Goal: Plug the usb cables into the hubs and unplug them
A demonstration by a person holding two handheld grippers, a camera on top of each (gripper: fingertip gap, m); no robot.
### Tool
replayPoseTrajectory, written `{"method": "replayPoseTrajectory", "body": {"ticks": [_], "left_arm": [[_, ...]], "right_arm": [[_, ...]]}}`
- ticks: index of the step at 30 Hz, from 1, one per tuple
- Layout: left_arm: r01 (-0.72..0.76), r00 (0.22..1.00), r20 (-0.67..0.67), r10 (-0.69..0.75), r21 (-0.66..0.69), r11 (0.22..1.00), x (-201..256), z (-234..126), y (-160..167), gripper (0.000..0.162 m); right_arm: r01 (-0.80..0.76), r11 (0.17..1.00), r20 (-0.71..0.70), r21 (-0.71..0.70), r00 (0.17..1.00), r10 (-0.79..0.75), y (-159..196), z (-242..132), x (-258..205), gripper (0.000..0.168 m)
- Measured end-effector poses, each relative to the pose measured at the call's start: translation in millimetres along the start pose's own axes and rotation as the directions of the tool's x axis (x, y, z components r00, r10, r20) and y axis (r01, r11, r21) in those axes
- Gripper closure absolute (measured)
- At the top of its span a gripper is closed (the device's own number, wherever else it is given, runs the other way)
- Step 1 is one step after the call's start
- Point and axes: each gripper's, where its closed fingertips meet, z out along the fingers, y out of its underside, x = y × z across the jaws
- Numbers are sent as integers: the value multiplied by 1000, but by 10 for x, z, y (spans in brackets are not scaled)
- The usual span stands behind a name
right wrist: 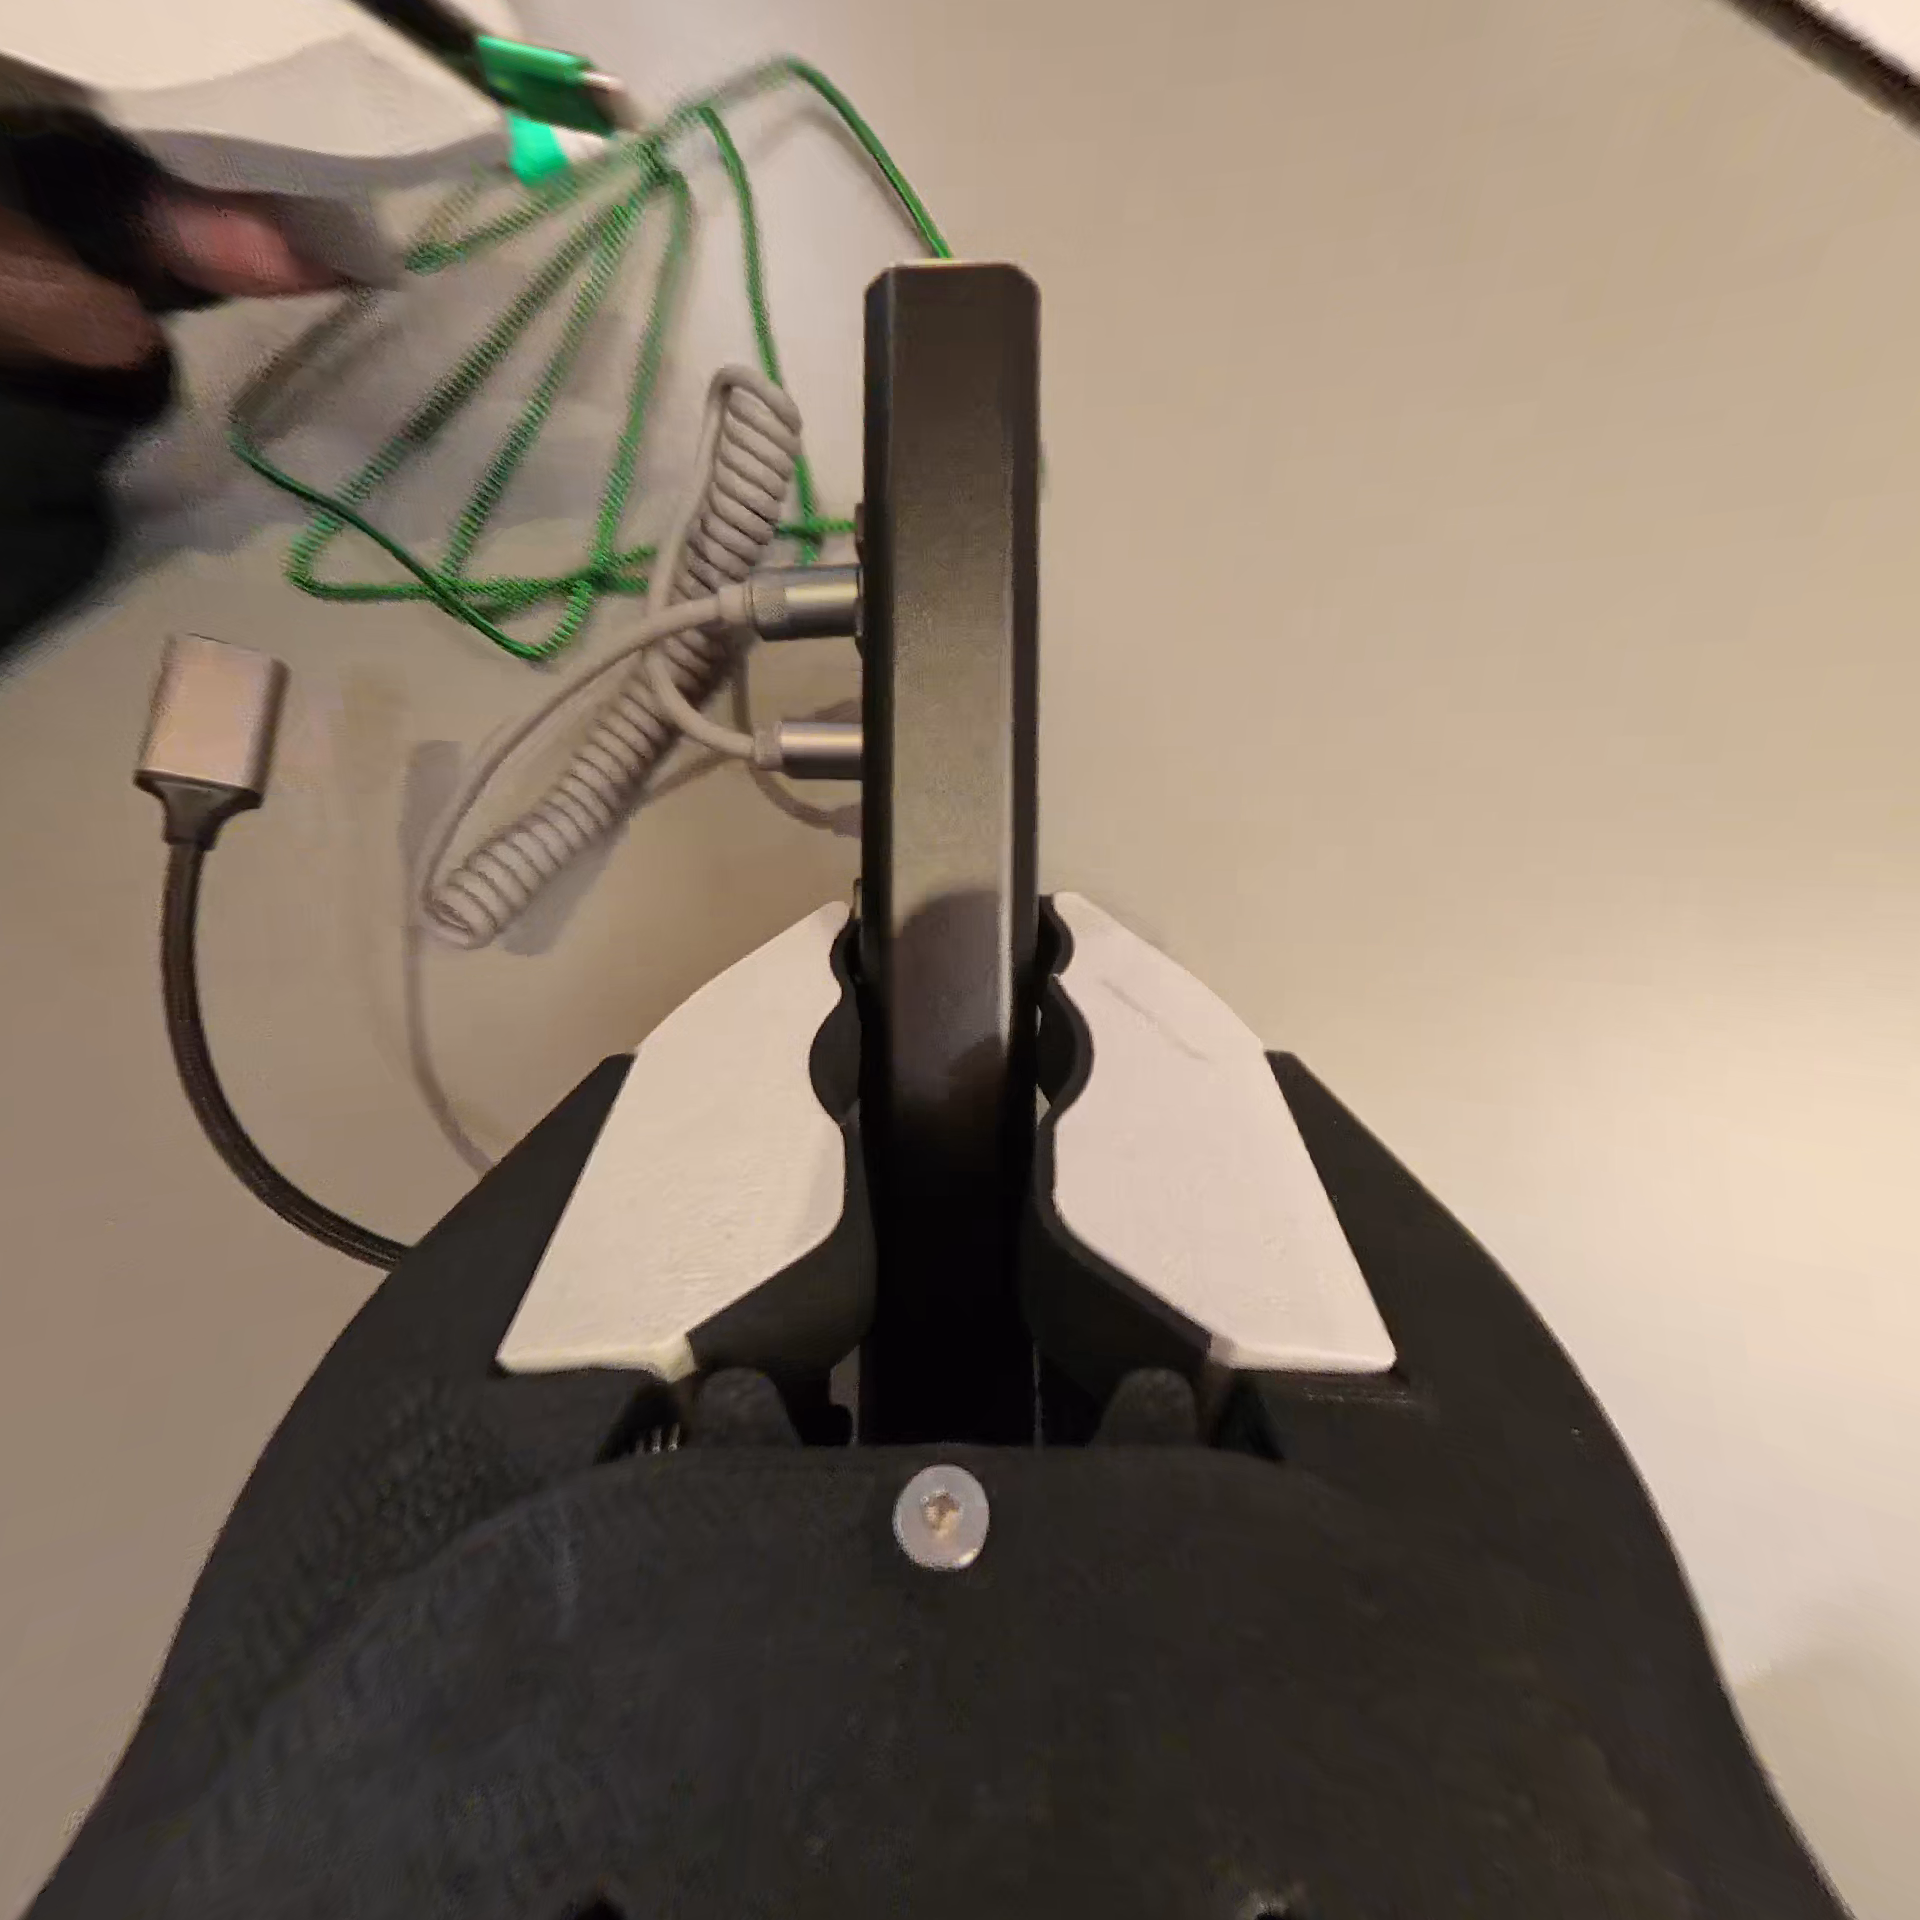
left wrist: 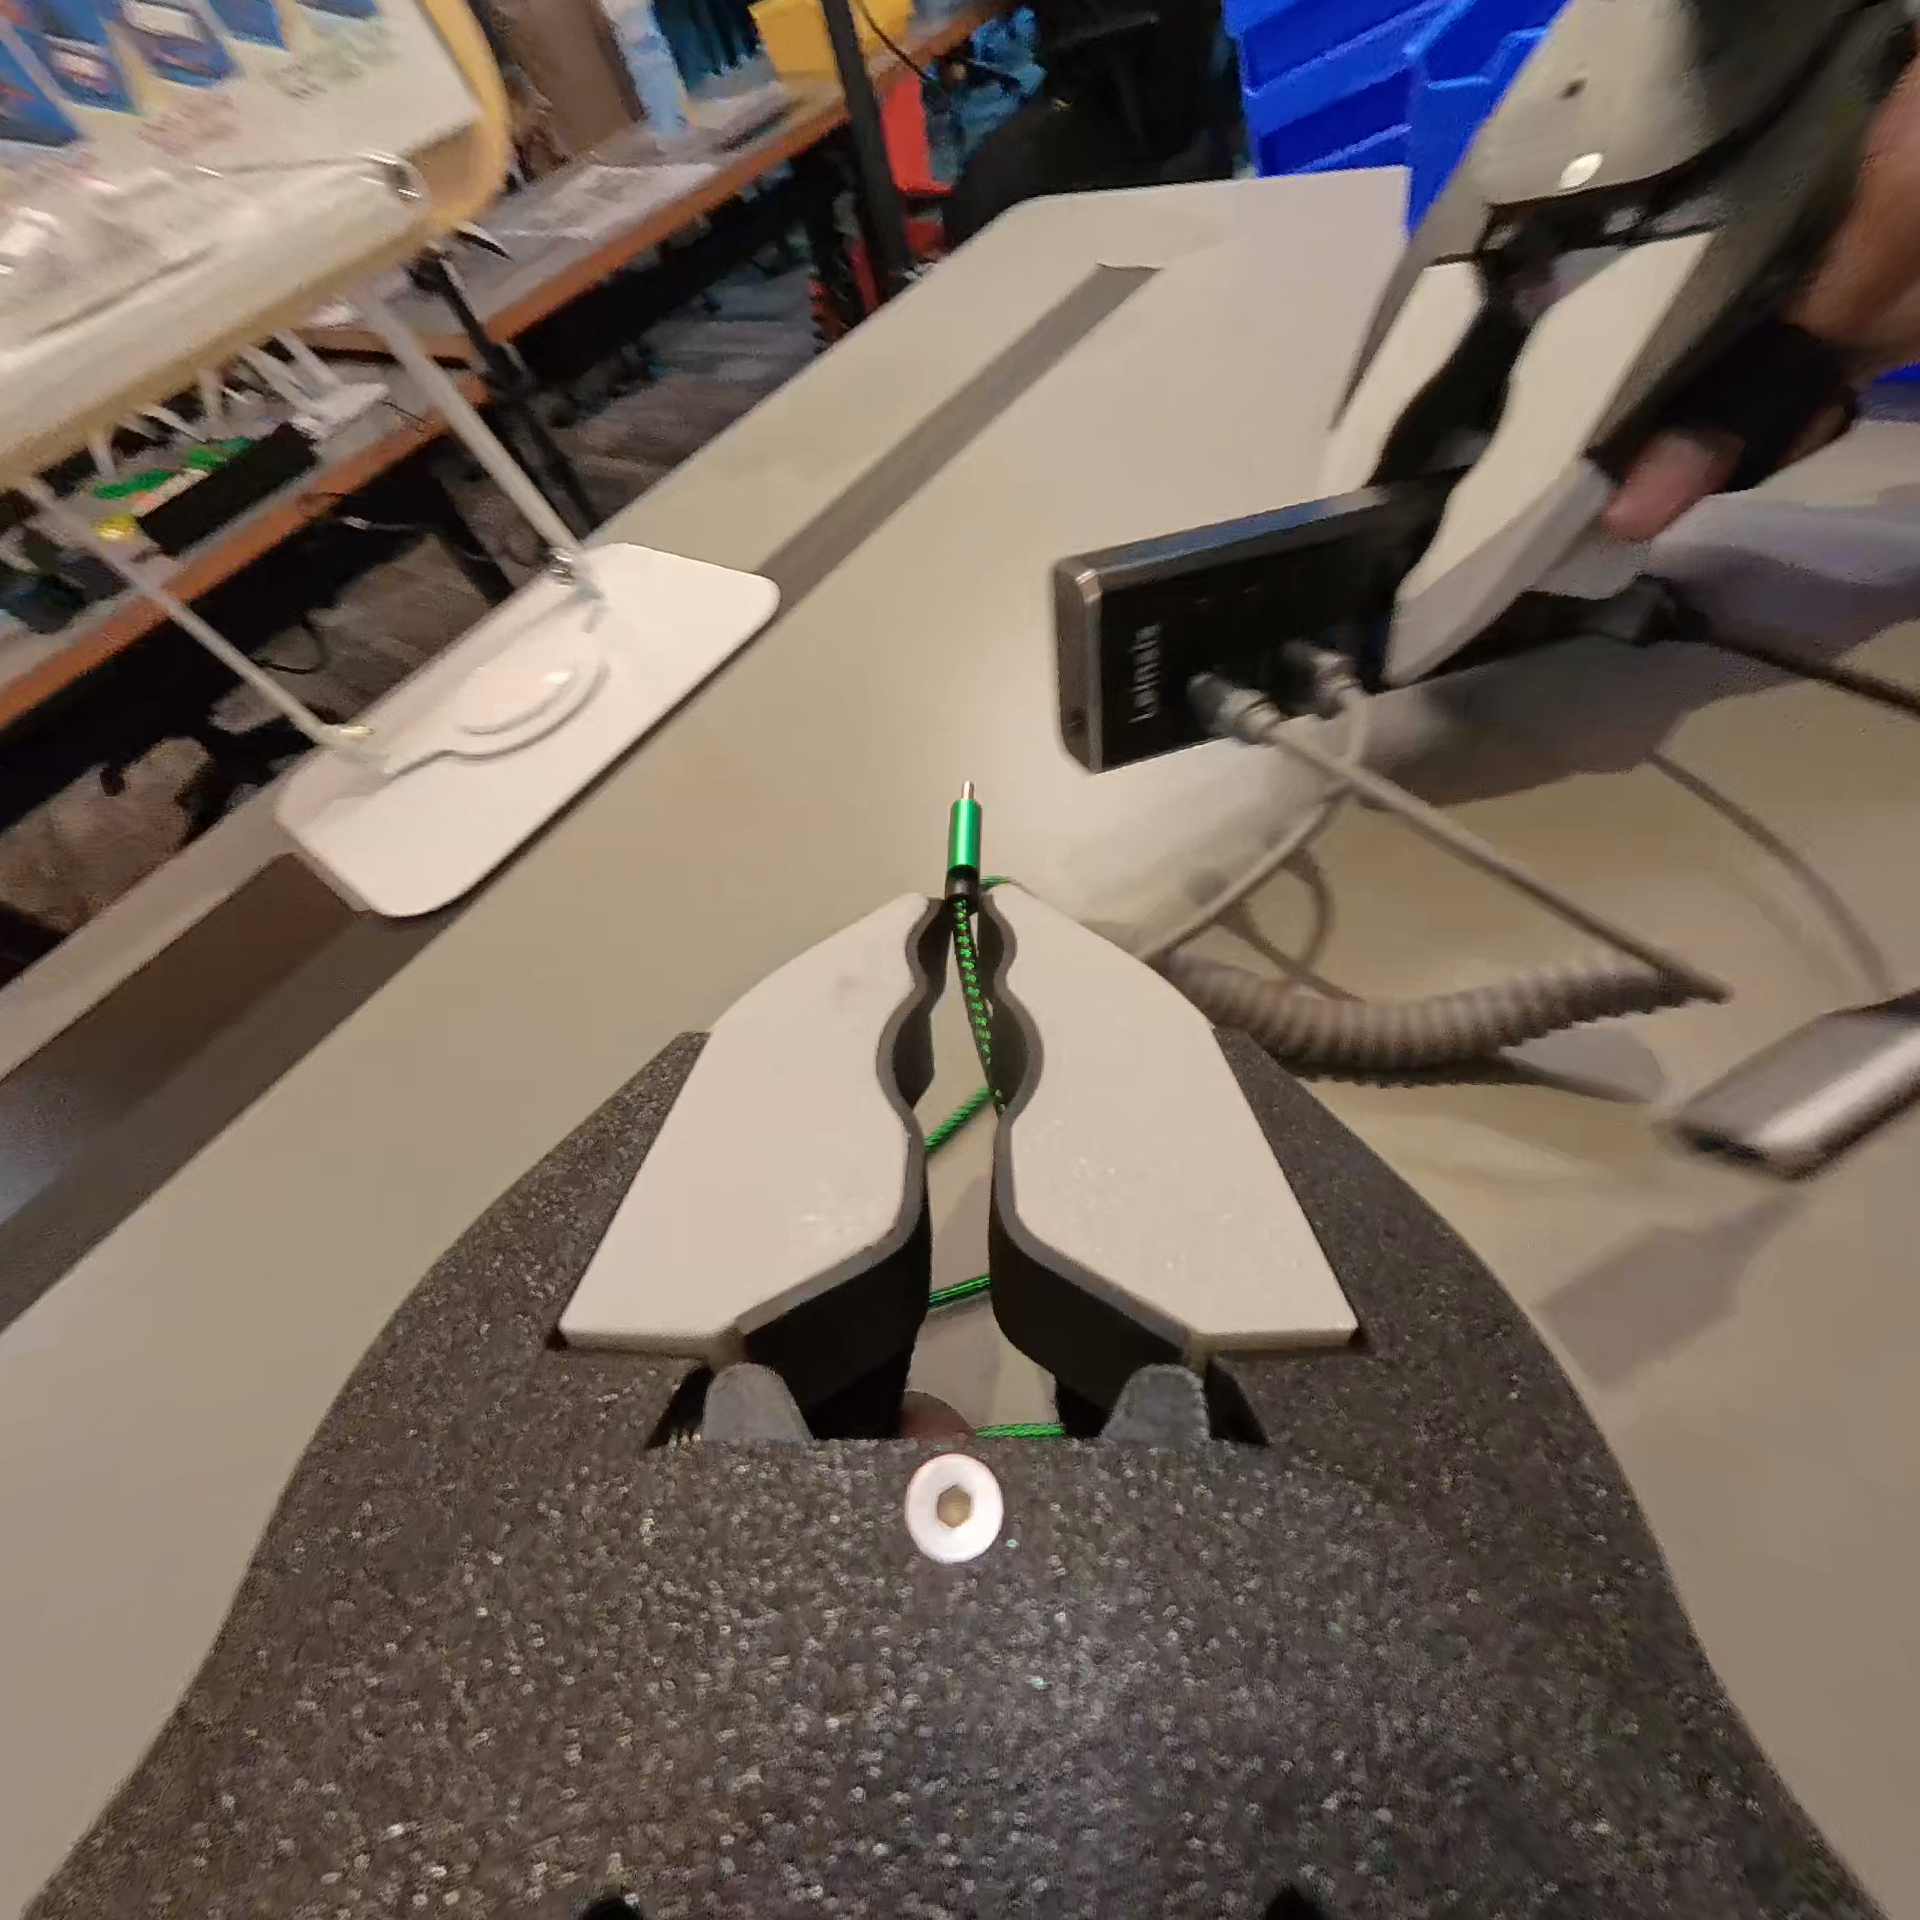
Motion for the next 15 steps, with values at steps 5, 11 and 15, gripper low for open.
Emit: {"method": "replayPoseTrajectory", "body": {"ticks": [5,11,15], "left_arm": [[62,998,4,-63,79,995,-255,-69,42,157],[-32,993,-105,48,154,988,75,30,-69,157],[-106,987,-103,125,178,978,327,2,-226,157]], "right_arm": [[54,977,169,207,982,-90,-308,-95,-357,140],[91,918,259,386,945,-202,-577,-129,-744,140],[66,882,160,466,975,-157,-733,-165,-676,140]]}}
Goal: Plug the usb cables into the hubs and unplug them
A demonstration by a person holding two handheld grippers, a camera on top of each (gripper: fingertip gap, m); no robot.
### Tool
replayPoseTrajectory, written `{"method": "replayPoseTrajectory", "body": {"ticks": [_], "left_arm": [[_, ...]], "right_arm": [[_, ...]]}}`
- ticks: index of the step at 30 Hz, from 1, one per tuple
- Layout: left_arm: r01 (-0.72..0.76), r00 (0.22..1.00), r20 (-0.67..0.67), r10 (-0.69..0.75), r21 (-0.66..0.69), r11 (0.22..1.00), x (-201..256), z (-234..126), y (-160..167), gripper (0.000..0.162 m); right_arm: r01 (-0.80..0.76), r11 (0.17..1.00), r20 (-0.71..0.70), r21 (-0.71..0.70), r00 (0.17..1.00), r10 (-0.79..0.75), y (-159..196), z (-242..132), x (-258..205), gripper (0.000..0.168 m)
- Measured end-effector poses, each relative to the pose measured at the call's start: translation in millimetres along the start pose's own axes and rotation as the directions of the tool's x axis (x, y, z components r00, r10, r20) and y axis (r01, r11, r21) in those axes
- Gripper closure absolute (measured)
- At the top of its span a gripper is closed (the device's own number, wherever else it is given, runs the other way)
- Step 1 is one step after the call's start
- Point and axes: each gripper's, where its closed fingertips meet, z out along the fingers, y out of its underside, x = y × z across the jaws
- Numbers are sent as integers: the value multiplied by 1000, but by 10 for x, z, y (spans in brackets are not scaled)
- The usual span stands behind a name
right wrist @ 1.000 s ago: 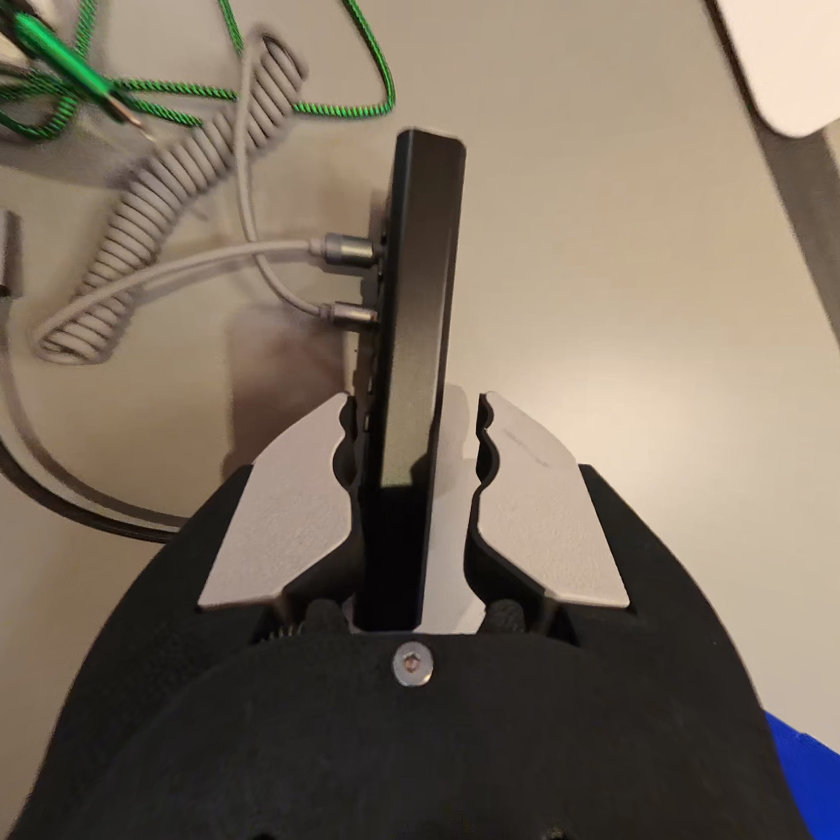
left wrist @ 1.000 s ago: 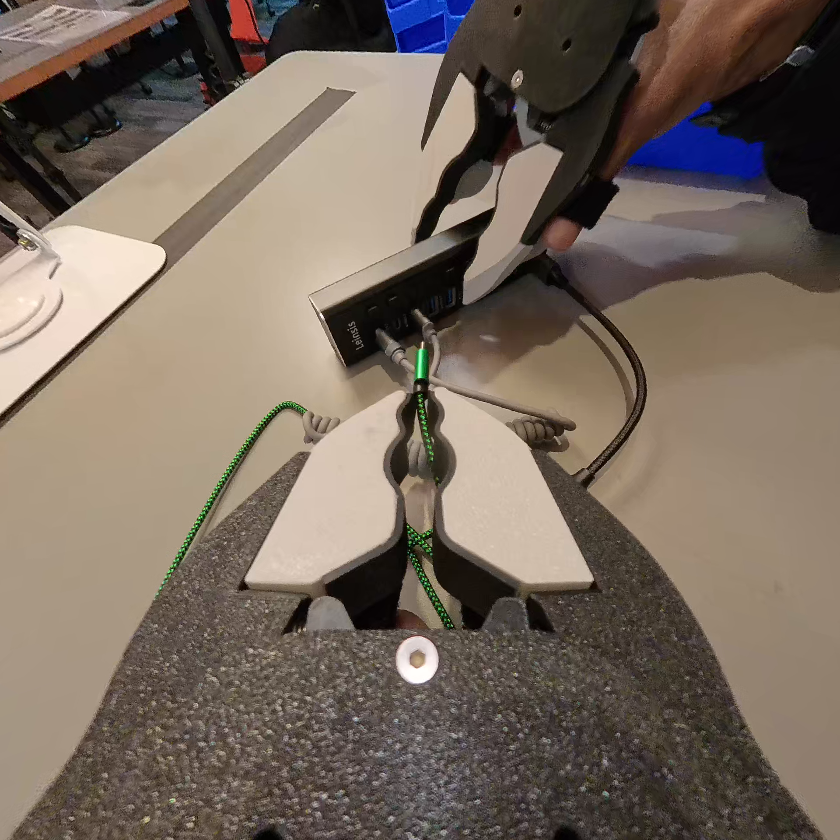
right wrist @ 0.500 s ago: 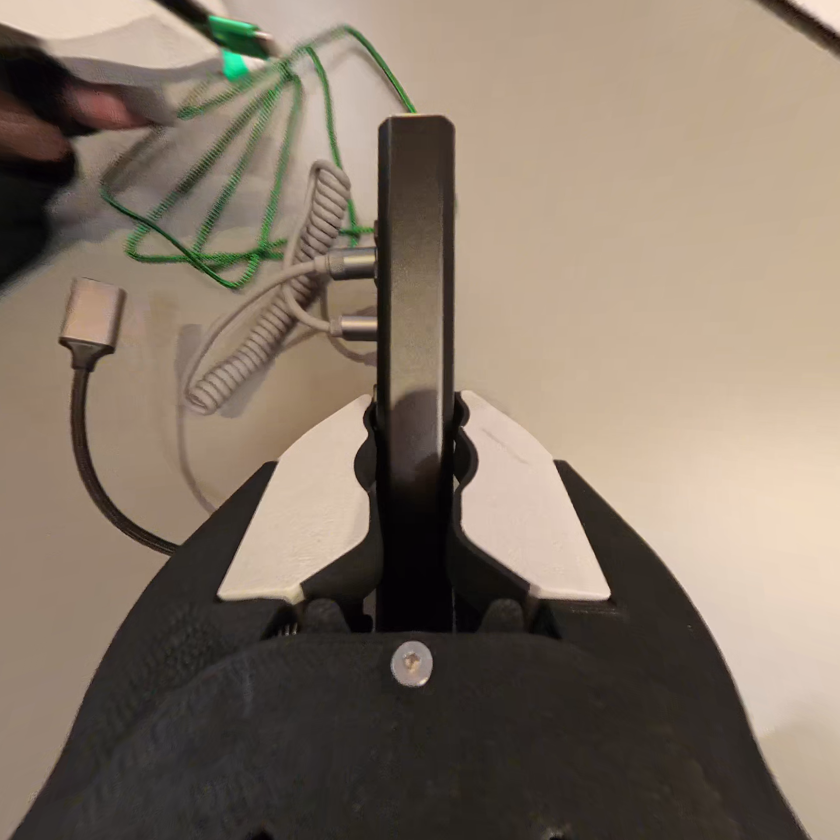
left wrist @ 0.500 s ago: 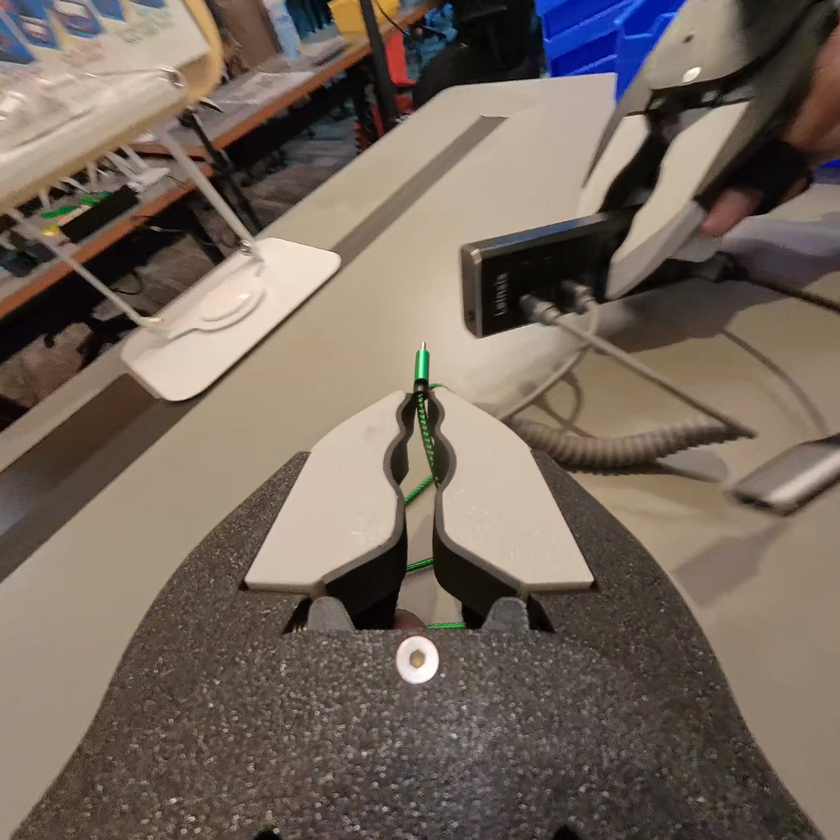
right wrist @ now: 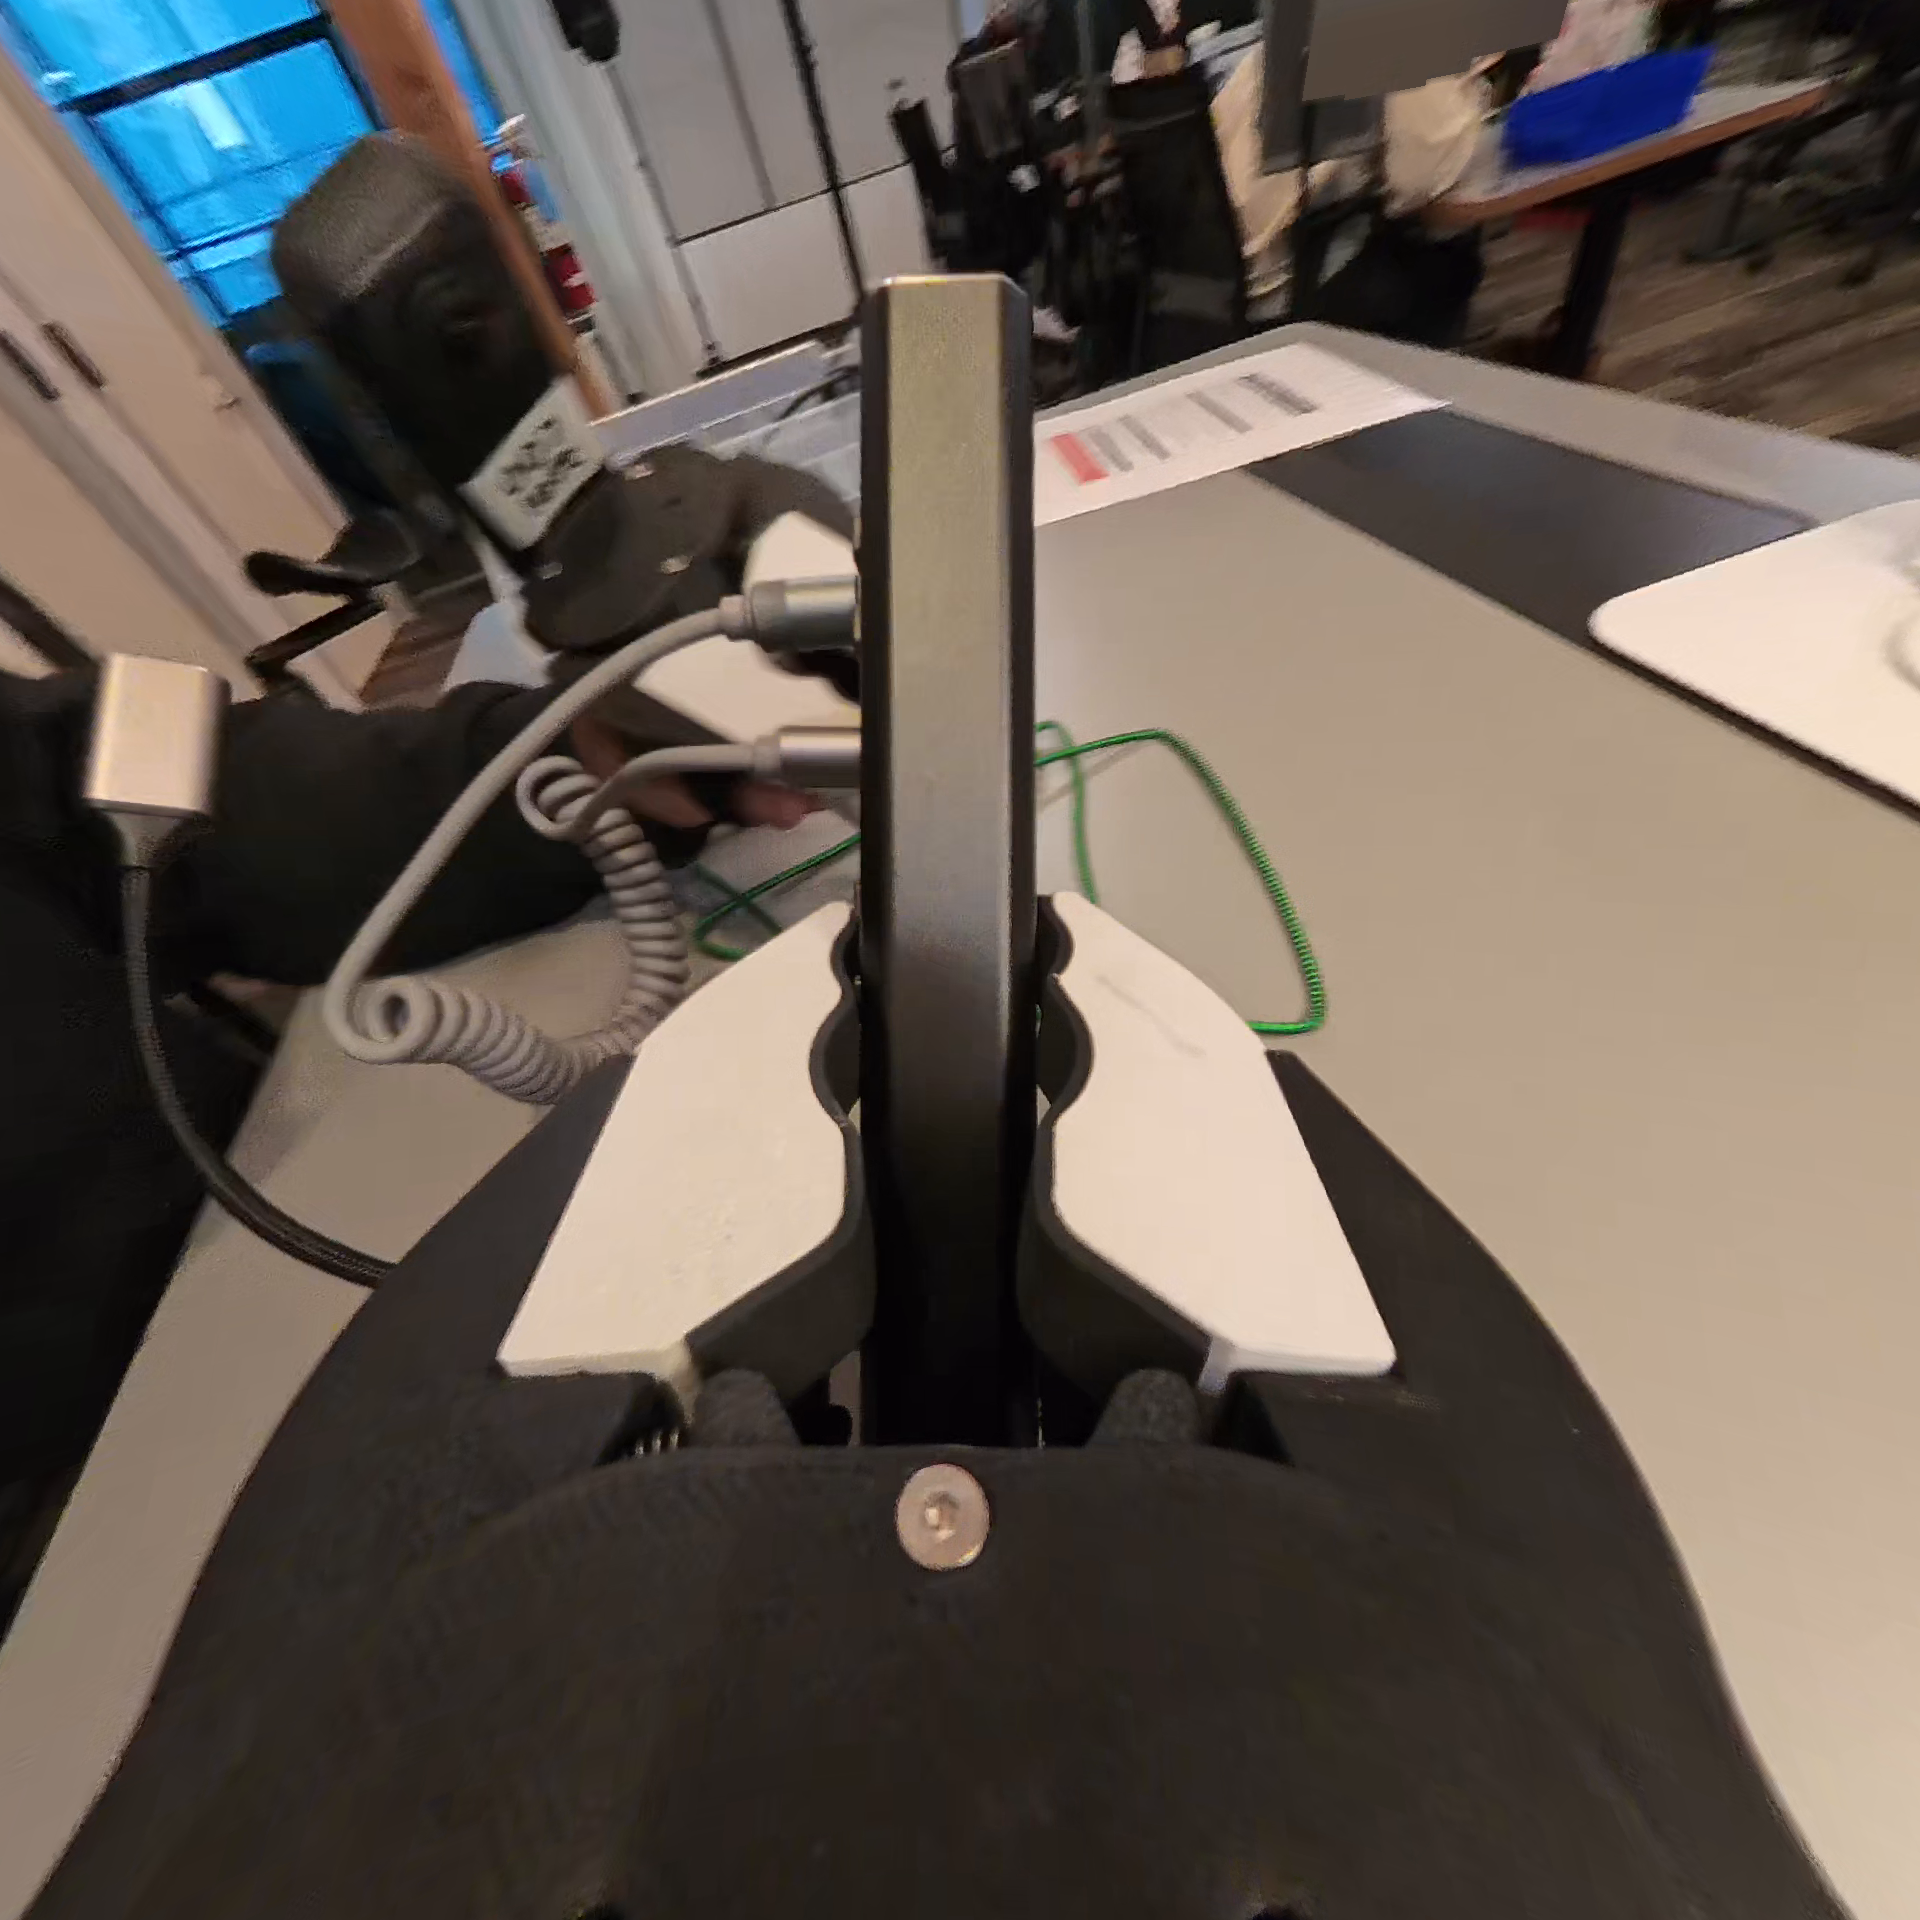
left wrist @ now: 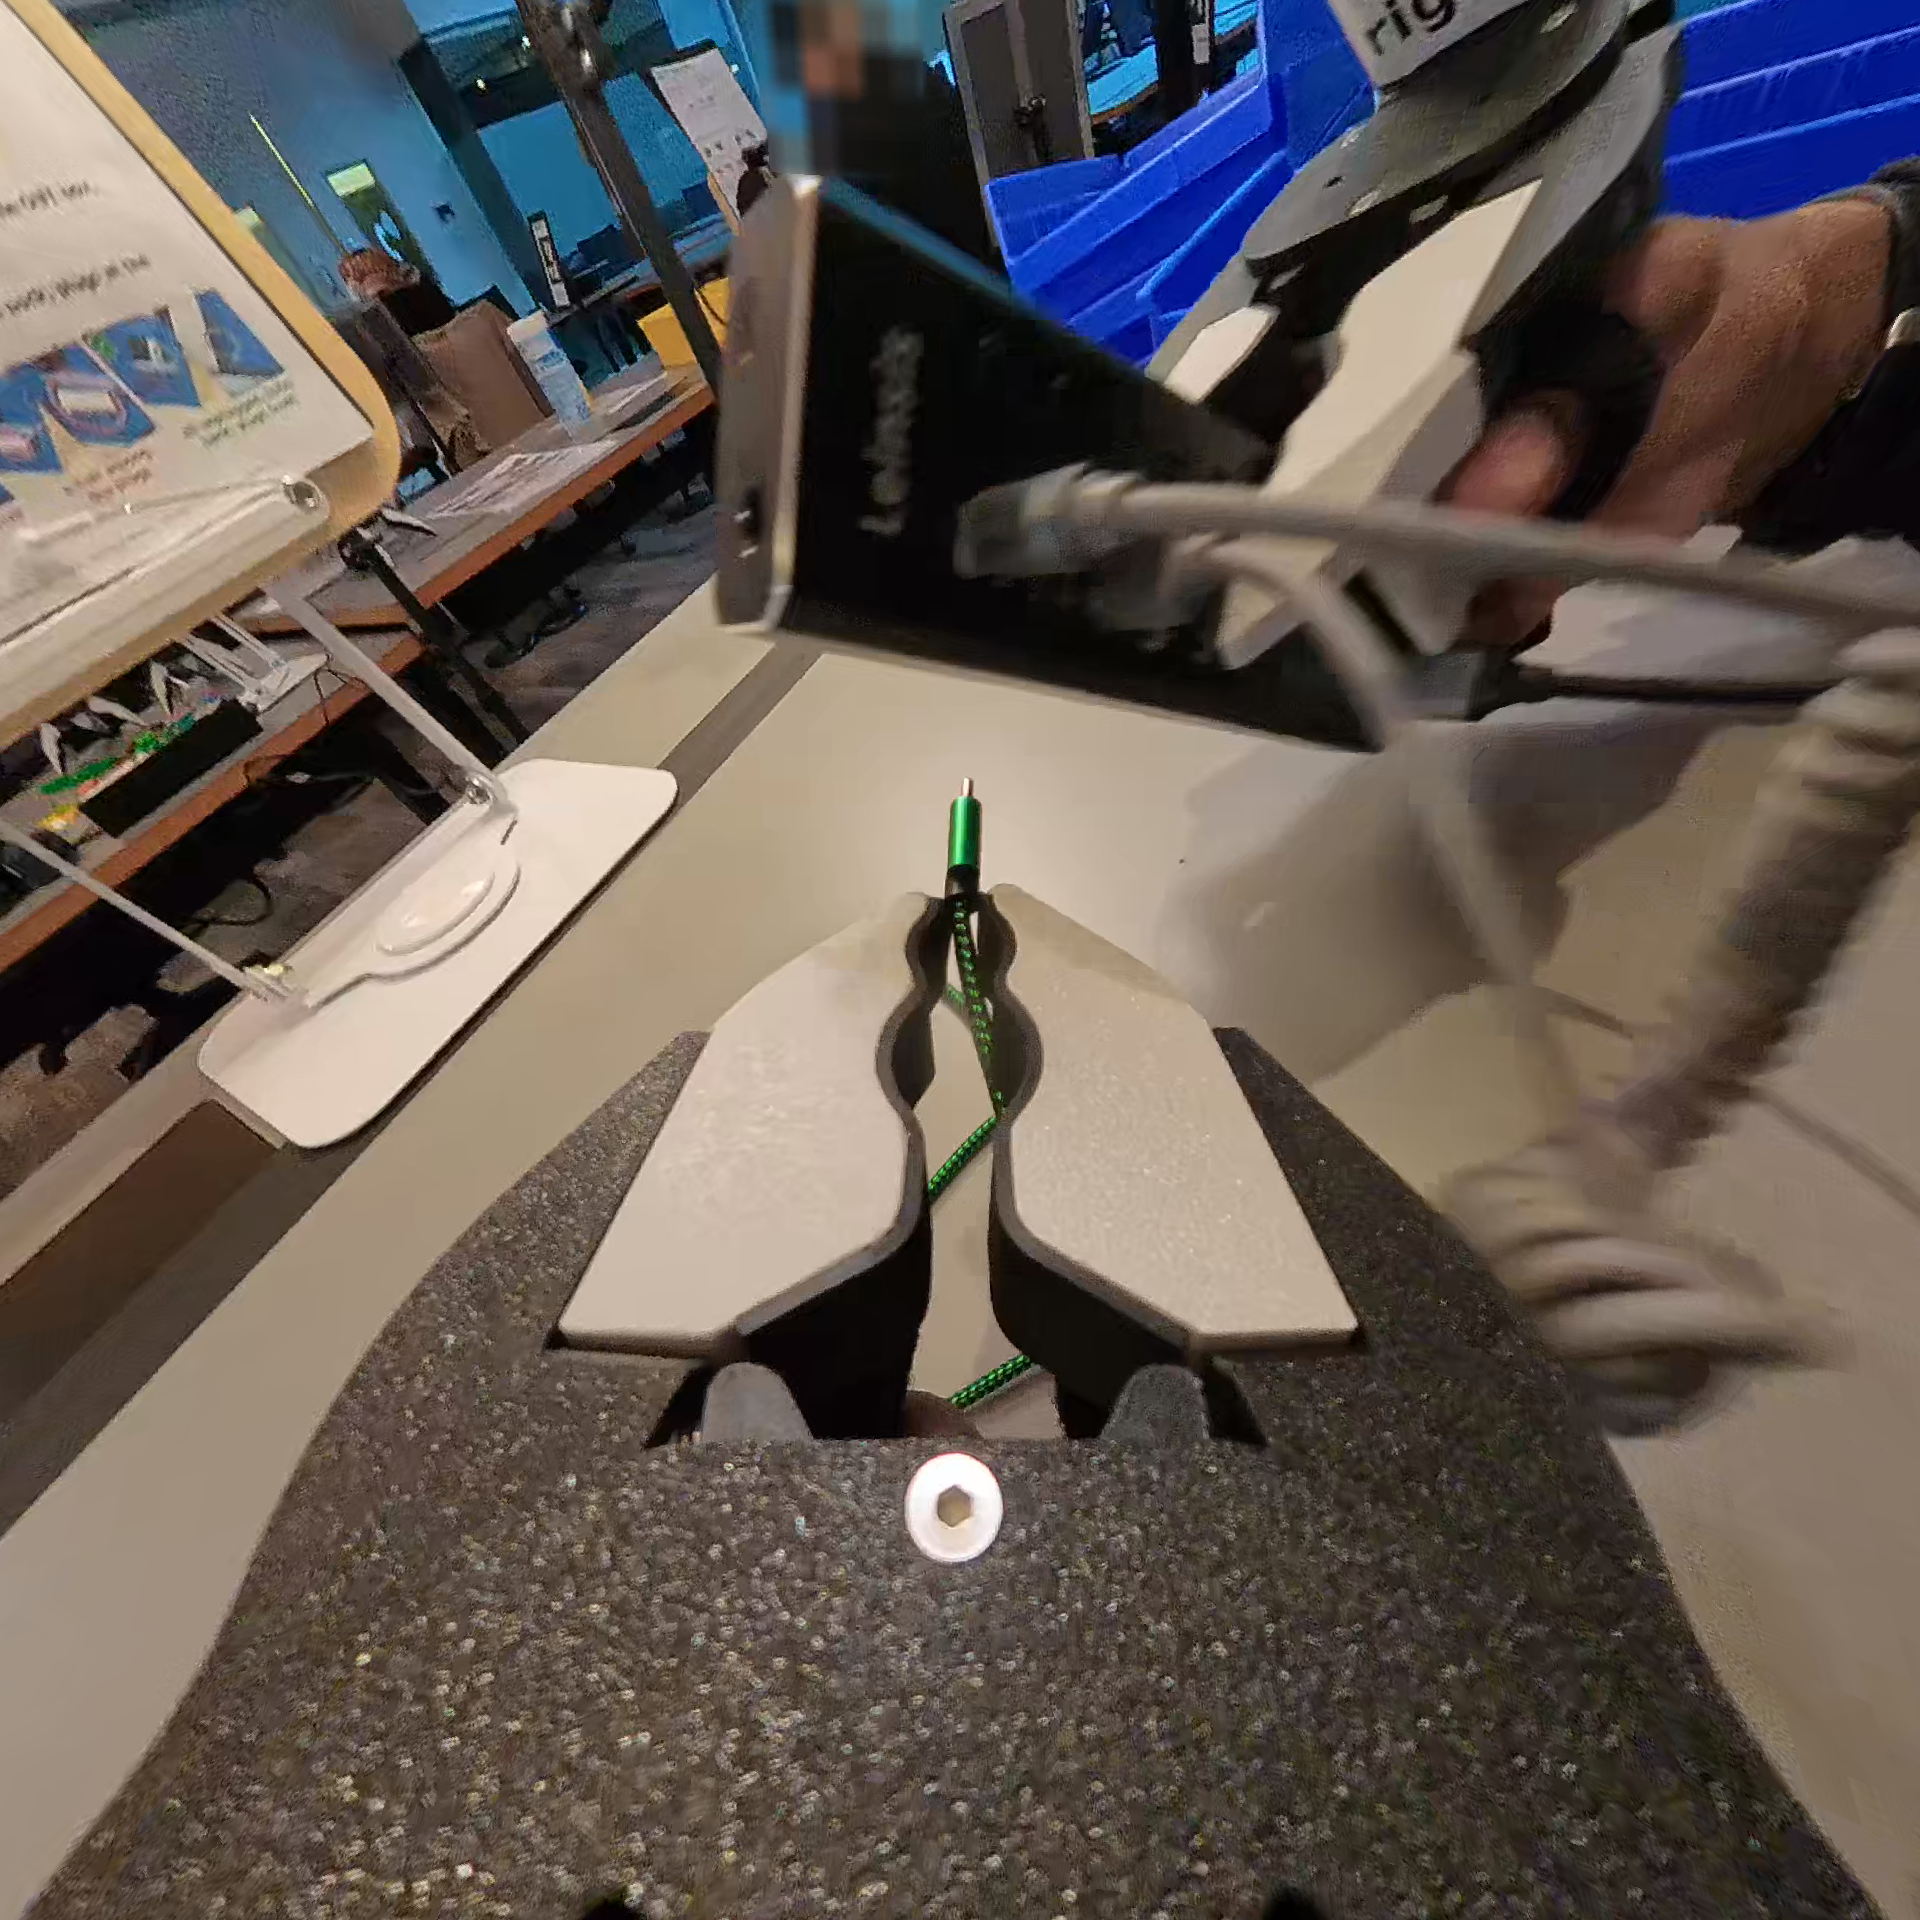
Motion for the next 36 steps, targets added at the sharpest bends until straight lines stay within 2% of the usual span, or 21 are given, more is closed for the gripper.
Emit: {"method": "replayPoseTrajectory", "body": {"ticks": [3,8,10,14,21,26,36], "left_arm": [[-19,998,55,17,28,999,33,-26,-148,157],[-59,986,157,52,37,998,79,-10,-285,158],[-38,976,215,35,9,999,28,-7,-245,158],[5,973,229,3,-37,999,3,20,-167,158],[23,967,256,5,-104,994,-10,31,-84,158],[53,962,271,-19,-121,991,-18,32,-50,158],[-56,955,278,100,-164,985,13,35,-53,158]], "right_arm": [[16,1000,-129,24,992,-13,-52,-41,148,140],[-6,999,-260,-52,966,-8,45,3,259,140],[-55,998,-282,-44,959,40,58,23,265,140],[-84,994,-307,-69,950,59,121,70,253,140],[-50,990,-356,-129,934,1,175,107,237,140],[21,978,-402,-207,910,-105,255,140,250,140],[55,949,-461,-309,864,-201,346,108,315,139]]}}
